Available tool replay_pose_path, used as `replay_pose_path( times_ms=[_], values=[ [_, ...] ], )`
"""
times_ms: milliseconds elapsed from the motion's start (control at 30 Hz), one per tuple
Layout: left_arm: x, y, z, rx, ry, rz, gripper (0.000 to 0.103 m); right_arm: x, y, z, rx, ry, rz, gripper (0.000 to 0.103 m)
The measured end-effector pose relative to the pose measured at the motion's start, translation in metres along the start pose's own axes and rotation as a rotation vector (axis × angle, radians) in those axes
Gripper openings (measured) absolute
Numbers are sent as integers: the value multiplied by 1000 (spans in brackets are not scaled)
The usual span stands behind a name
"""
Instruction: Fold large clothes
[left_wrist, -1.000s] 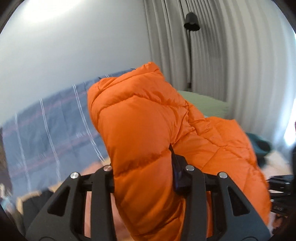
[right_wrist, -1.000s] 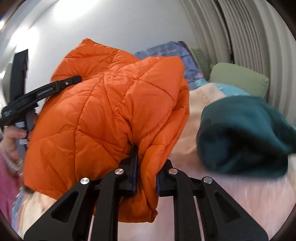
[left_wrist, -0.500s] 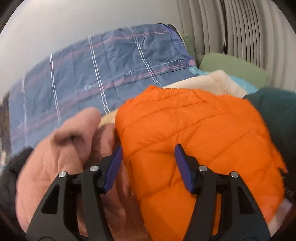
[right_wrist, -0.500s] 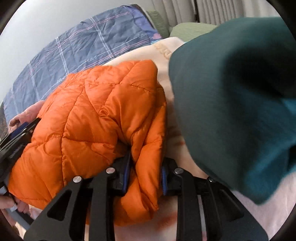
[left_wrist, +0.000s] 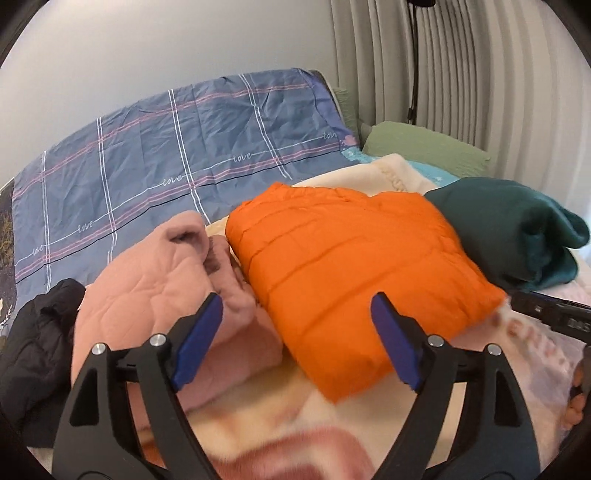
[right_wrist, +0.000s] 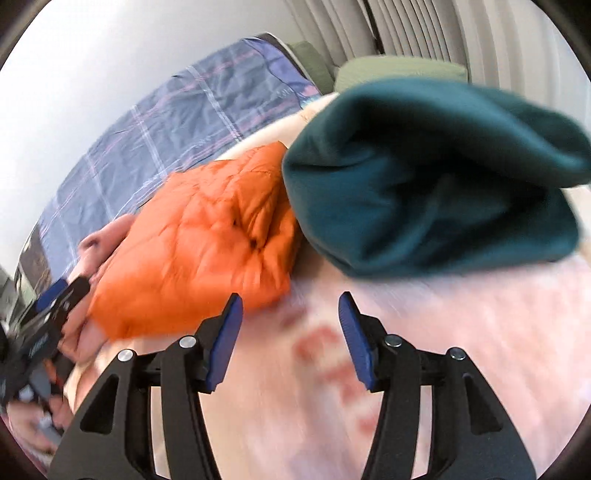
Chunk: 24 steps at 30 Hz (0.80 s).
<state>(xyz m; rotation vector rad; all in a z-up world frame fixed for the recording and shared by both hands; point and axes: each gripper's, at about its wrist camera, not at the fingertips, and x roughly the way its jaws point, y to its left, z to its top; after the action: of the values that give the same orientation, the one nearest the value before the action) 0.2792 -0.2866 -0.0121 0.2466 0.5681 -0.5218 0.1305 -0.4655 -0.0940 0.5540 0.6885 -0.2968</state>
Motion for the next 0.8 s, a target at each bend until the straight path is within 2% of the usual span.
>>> replay_pose_path(
  times_ms=[100, 167, 267, 300, 333, 433, 500, 600, 700, 800],
  values=[
    [-29, -6, -7, -6, -15, -25, 93, -40, 0, -13, -40, -36, -2, 58],
    [-54, -13, -13, -12, -33, -35, 96, -66, 4, -21, -74, -78, -8, 70],
    [-94, -22, -23, -24, -83, -21, 100, -117, 13, -42, -141, -170, -26, 80],
    [-104, -24, -26, -26, -94, -17, 101, -136, 18, -51, -156, -219, -40, 88],
    [-116, -27, -29, -24, -106, -16, 101, -149, 20, -58, -156, -259, -44, 92],
    [-155, -35, -44, -20, -142, -8, 101, -182, 29, -72, -105, -406, -26, 93],
    [-179, -38, -56, -14, -153, 15, 101, -200, 27, -79, -54, -447, -27, 93],
    [-210, -36, -75, -25, -153, 31, 101, -216, 23, -89, -4, -418, -6, 93],
    [-235, -29, -89, -80, -144, 26, 101, -217, 26, -93, -19, -304, 64, 93],
    [-255, -24, -101, -120, -134, 33, 101, -223, 44, -108, -86, -295, 17, 93]
  ],
)
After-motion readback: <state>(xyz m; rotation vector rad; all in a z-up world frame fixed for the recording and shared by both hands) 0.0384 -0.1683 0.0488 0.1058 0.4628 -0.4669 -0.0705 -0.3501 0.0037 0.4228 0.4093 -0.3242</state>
